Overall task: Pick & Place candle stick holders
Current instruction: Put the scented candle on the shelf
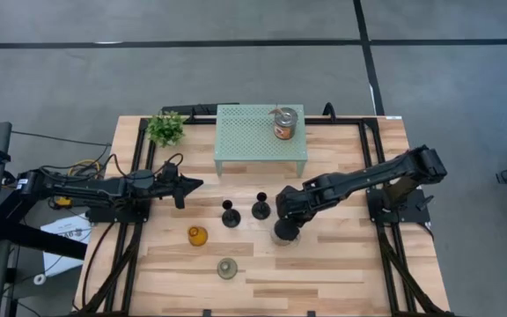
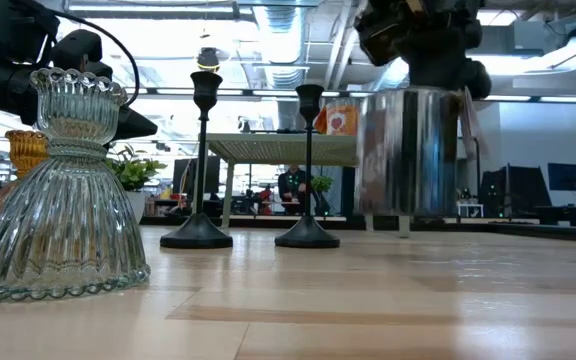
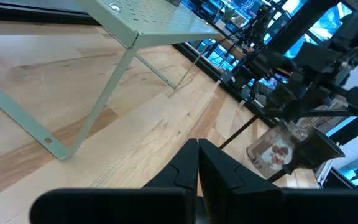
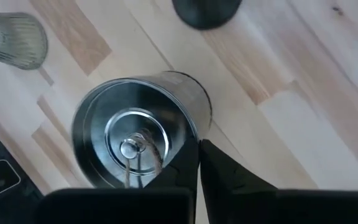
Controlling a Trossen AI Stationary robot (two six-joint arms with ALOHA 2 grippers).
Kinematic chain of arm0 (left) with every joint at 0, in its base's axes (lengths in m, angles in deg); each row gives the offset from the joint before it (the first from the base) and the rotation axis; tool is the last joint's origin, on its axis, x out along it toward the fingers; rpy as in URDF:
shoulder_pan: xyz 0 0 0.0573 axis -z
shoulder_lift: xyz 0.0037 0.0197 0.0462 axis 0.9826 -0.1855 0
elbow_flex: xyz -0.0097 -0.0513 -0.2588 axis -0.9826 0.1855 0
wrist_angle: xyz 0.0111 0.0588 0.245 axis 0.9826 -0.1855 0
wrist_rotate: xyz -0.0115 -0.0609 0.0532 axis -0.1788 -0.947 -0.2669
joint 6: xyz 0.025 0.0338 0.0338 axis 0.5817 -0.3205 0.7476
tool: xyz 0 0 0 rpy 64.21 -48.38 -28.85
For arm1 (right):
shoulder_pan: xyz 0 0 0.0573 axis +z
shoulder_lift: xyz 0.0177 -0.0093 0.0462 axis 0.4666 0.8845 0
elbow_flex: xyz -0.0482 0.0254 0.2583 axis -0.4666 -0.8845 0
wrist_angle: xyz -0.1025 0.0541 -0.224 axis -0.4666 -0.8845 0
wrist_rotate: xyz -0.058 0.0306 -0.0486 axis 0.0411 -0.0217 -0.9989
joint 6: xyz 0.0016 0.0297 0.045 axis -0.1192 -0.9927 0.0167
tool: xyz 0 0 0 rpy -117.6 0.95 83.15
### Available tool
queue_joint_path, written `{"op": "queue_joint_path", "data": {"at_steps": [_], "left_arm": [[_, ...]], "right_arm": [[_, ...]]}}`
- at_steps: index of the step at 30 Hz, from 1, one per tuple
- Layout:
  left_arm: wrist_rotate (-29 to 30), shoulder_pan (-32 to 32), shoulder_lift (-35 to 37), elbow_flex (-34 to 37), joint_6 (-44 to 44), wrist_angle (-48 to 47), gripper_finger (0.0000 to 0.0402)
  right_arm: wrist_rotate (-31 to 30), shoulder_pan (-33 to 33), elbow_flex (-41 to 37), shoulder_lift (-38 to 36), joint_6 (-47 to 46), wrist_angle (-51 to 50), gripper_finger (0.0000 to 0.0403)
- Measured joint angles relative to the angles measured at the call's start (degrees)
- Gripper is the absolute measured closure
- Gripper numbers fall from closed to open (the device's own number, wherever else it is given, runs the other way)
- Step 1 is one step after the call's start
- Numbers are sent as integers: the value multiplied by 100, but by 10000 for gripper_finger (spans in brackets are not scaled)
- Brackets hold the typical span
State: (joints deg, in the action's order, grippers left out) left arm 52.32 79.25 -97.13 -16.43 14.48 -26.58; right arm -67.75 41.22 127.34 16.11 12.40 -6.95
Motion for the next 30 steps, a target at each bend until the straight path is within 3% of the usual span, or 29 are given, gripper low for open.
{"op": "queue_joint_path", "data": {"at_steps": [11,23,30], "left_arm": [[0,0,0,1,1,0,390],[0,0,0,2,2,-2,390],[0,0,0,2,2,0,390]], "right_arm": [[-3,-124,2,-753,-94,-550,403],[-328,-826,41,-1739,-85,-895,403],[-496,-1333,855,-1618,506,-1762,403]]}}
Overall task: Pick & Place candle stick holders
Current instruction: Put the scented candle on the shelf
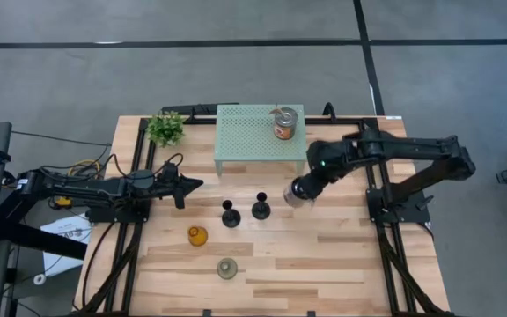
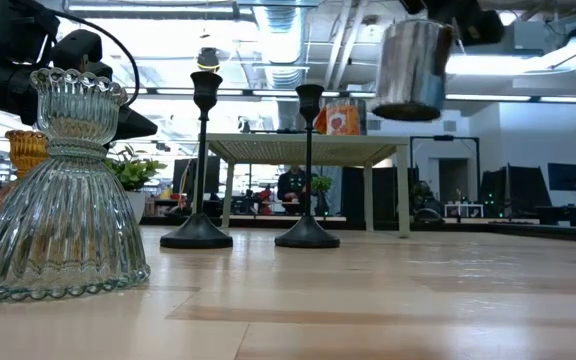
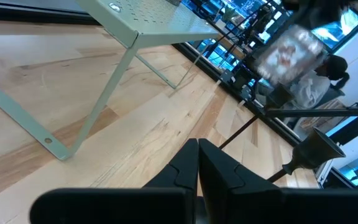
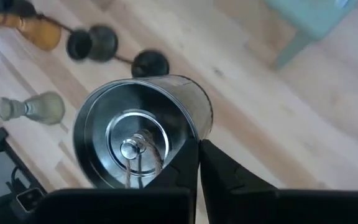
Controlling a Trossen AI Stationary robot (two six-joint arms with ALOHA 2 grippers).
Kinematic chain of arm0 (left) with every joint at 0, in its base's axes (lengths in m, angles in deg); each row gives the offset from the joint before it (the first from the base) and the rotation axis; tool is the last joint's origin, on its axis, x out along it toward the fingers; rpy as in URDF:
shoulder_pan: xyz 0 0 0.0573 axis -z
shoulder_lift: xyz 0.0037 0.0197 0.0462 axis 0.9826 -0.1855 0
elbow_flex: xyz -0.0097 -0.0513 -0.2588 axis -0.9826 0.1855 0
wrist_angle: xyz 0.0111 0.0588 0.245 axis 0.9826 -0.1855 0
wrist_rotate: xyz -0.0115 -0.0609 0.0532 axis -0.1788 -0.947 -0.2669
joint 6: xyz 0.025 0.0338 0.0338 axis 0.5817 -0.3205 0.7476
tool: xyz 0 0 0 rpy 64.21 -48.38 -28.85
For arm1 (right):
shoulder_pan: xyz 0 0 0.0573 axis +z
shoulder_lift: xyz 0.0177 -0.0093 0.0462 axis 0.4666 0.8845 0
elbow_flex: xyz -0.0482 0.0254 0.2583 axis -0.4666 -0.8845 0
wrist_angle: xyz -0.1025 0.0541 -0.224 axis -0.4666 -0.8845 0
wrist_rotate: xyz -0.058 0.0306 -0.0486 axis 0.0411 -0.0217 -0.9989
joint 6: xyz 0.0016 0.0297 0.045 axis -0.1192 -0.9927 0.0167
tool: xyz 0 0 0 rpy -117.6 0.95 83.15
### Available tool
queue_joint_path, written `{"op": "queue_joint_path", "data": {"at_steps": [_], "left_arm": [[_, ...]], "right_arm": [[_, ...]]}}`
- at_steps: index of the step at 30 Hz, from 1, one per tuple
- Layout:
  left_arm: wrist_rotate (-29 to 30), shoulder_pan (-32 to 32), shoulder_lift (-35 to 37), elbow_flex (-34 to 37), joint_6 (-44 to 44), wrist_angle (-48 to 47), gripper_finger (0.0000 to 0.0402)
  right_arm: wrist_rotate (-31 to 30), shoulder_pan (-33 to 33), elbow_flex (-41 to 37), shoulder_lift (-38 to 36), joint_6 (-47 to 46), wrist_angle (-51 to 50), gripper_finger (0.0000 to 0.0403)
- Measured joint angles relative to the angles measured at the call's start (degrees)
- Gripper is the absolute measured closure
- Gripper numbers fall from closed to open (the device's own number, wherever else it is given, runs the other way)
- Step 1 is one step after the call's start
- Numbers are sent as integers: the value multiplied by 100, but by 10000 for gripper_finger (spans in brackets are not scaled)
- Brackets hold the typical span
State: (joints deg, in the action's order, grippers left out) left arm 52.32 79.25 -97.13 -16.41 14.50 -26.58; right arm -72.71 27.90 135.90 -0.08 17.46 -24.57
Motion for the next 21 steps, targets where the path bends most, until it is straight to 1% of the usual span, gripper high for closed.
{"op": "queue_joint_path", "data": {"at_steps": [8,12,16,21], "left_arm": [[0,0,0,-1,0,-1,390],[0,0,0,-2,0,-1,390],[0,0,0,0,0,-2,390],[0,0,0,0,0,-2,390]], "right_arm": [[-283,-799,1562,624,1043,-820,403],[-255,-1258,2215,974,1518,-1073,403],[28,-1656,2594,1335,1923,-1247,403],[339,-2022,2725,1734,2347,-1409,403]]}}
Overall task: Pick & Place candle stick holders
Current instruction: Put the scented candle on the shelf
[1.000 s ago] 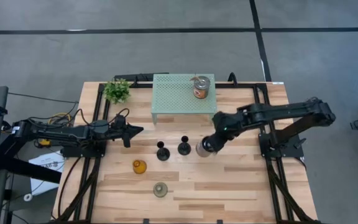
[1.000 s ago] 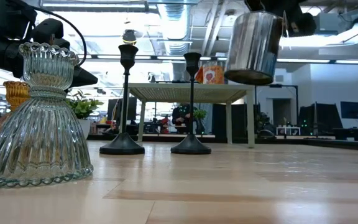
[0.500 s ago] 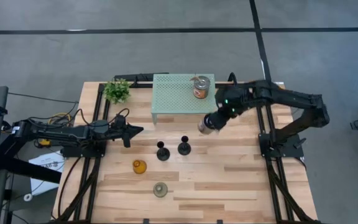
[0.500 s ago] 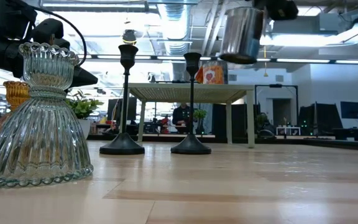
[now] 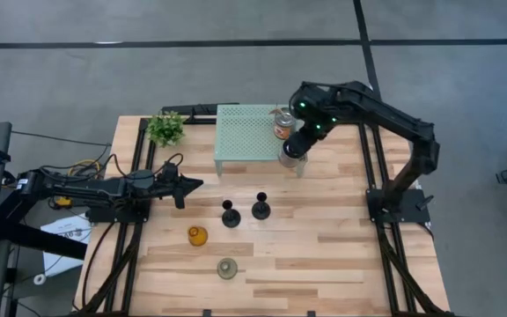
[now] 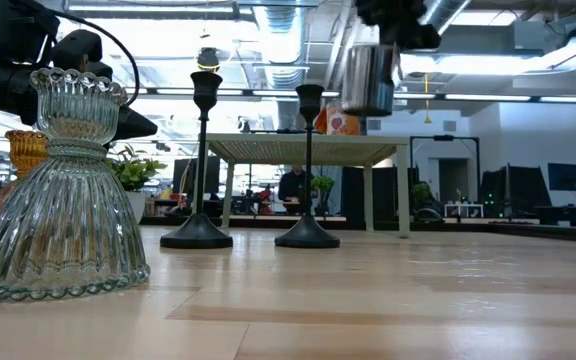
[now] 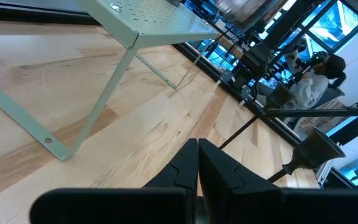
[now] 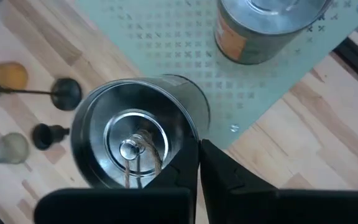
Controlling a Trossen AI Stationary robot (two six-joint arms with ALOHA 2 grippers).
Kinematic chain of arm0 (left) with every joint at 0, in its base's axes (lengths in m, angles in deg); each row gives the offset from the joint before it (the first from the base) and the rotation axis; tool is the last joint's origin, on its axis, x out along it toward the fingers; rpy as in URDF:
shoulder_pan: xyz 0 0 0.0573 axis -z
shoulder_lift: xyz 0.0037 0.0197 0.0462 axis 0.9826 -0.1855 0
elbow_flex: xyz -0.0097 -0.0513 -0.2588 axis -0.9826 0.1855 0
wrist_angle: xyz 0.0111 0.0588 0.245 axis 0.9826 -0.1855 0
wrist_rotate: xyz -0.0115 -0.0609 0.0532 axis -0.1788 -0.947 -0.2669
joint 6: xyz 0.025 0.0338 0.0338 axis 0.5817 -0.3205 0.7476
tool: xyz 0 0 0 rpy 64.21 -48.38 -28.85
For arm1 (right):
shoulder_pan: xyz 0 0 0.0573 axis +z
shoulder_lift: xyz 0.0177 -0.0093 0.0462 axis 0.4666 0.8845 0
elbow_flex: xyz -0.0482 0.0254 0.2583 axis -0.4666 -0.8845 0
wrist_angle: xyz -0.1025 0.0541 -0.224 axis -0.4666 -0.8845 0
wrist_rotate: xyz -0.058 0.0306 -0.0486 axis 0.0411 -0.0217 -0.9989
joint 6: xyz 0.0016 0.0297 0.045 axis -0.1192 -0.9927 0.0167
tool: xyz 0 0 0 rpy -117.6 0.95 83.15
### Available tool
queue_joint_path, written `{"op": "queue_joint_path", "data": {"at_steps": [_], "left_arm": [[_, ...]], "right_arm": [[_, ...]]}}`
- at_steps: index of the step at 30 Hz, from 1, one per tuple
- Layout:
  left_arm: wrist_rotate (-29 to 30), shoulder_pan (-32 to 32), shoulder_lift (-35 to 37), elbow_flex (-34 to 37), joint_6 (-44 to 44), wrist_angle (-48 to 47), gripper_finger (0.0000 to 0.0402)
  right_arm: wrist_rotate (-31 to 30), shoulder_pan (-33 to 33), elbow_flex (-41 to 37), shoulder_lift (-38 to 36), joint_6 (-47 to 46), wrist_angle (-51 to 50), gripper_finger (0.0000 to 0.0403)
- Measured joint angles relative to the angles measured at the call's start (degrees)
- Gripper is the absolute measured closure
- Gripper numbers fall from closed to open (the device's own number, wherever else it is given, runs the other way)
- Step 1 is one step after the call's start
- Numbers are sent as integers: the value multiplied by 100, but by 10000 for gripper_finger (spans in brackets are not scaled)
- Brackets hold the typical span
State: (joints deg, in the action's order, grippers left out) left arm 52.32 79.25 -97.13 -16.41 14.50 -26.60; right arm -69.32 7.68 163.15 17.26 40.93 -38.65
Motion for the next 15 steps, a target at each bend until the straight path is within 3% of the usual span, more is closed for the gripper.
{"op": "queue_joint_path", "data": {"at_steps": [15], "left_arm": [[2,0,0,0,2,0,390]], "right_arm": [[179,-680,10,256,457,-85,403]]}}
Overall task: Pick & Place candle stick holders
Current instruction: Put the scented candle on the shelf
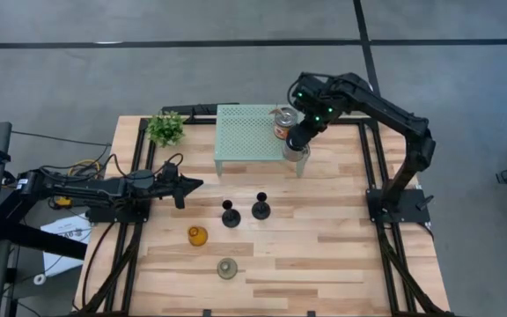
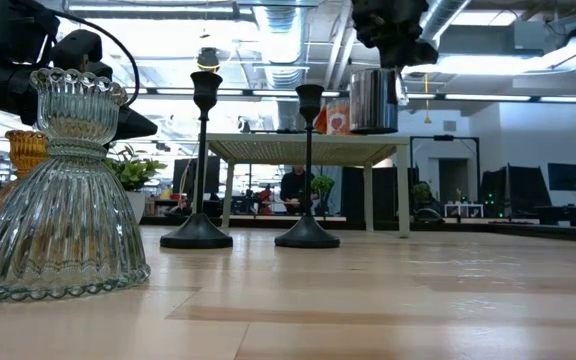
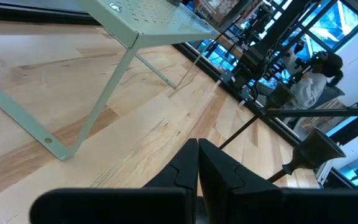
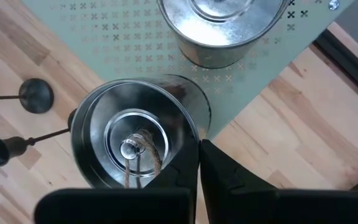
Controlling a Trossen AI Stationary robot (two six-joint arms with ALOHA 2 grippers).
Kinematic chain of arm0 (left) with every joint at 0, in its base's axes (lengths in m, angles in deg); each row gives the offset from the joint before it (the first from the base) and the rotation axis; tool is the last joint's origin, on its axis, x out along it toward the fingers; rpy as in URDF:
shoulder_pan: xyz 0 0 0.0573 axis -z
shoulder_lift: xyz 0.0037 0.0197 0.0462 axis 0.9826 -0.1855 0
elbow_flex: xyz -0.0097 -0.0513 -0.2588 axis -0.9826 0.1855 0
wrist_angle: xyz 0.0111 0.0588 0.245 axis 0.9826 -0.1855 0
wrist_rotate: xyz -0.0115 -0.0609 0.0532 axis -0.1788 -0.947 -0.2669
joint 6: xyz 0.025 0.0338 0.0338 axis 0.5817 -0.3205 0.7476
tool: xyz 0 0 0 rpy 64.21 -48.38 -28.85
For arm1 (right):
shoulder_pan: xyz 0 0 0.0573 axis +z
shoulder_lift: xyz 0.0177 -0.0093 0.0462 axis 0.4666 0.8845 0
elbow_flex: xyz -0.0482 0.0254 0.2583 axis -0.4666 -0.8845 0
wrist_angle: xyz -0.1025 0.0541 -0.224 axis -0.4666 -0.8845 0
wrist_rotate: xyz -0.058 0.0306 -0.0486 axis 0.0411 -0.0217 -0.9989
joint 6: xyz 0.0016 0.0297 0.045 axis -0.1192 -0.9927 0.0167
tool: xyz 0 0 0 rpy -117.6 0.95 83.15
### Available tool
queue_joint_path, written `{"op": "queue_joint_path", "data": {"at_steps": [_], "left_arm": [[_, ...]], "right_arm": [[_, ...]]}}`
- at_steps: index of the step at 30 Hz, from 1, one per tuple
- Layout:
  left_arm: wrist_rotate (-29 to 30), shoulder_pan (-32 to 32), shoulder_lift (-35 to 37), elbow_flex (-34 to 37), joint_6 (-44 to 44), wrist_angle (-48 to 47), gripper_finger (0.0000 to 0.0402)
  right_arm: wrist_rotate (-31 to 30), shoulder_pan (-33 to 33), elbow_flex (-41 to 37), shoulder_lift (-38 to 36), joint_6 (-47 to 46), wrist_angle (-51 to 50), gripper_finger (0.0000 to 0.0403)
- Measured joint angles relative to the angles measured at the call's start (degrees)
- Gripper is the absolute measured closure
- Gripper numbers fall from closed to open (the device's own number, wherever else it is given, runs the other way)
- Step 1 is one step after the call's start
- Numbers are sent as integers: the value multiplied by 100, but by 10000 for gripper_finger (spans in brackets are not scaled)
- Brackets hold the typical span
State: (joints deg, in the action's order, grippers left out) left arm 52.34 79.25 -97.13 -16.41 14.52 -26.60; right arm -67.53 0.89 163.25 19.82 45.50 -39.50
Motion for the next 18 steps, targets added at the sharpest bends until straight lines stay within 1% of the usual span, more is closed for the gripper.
{"op": "queue_joint_path", "data": {"at_steps": [18], "left_arm": [[0,0,0,0,2,0,390]], "right_arm": [[191,-327,0,33,201,7,403]]}}
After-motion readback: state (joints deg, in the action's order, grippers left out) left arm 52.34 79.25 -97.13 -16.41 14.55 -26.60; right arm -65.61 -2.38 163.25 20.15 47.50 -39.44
